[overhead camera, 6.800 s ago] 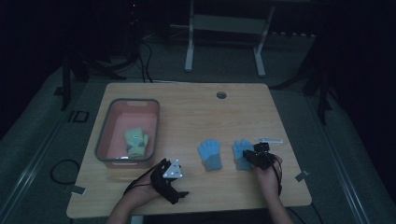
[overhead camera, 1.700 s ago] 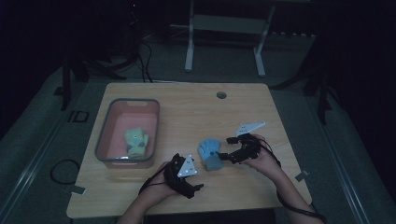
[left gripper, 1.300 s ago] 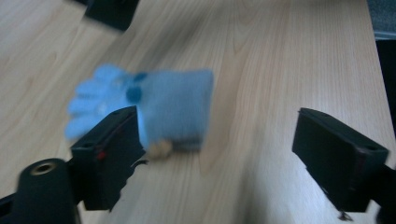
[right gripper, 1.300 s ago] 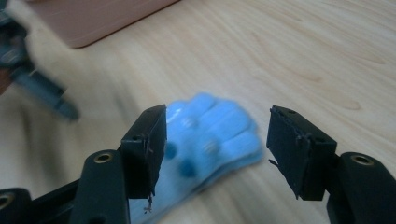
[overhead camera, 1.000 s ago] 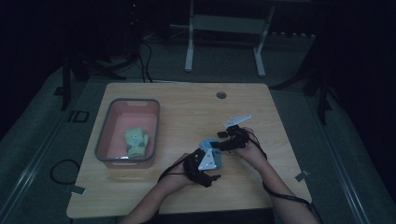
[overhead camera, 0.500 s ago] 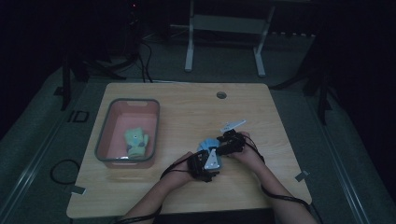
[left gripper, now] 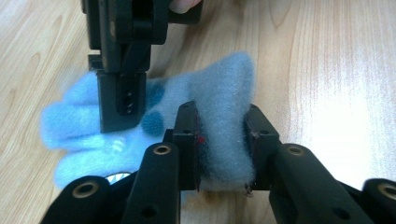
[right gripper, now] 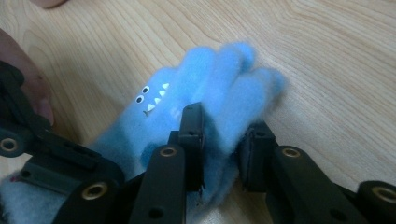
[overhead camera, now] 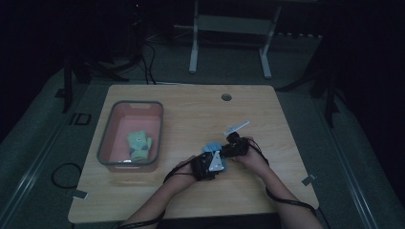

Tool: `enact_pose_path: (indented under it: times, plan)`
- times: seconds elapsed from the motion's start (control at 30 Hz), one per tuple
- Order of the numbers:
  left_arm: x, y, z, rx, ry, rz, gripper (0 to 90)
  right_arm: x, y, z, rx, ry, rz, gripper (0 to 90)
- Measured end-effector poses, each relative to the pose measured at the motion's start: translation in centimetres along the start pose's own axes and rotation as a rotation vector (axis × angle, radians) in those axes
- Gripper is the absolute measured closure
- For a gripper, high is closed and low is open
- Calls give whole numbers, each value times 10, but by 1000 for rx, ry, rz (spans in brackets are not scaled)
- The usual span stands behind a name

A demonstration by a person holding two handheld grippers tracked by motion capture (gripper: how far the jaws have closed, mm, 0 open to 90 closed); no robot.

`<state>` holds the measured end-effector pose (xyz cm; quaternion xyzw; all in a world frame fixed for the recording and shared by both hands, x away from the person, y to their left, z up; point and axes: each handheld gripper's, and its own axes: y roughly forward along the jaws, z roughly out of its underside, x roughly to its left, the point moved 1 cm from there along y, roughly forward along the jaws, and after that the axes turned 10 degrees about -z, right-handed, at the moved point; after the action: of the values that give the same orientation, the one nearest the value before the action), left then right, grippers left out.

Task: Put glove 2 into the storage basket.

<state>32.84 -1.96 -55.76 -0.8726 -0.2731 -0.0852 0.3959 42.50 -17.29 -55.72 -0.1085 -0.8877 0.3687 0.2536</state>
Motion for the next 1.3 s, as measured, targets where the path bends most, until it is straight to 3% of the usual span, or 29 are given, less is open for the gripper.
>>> enact_pose_path:
  times: [0.27,0.4,0.67,1.07,1.1,1.3]
  plan:
    - [7,-16,-4,10,-2,0,741,3,-3,-4,-26,5,-27,756]
    - [11,-24,-6,19,5,-2,744,11,-6,-13,-43,-14,-31,762]
    - [23,-45,-12,24,19,-37,743,19,-14,-31,-90,-31,-54,761]
    - [35,-66,-10,37,28,-70,743,30,-18,-55,-104,-59,-78,767]
    - [39,-71,-9,40,26,-77,743,35,-17,-66,-103,-82,-73,768]
    - [51,-84,-5,39,9,-101,743,44,-17,-86,-115,-106,-69,768]
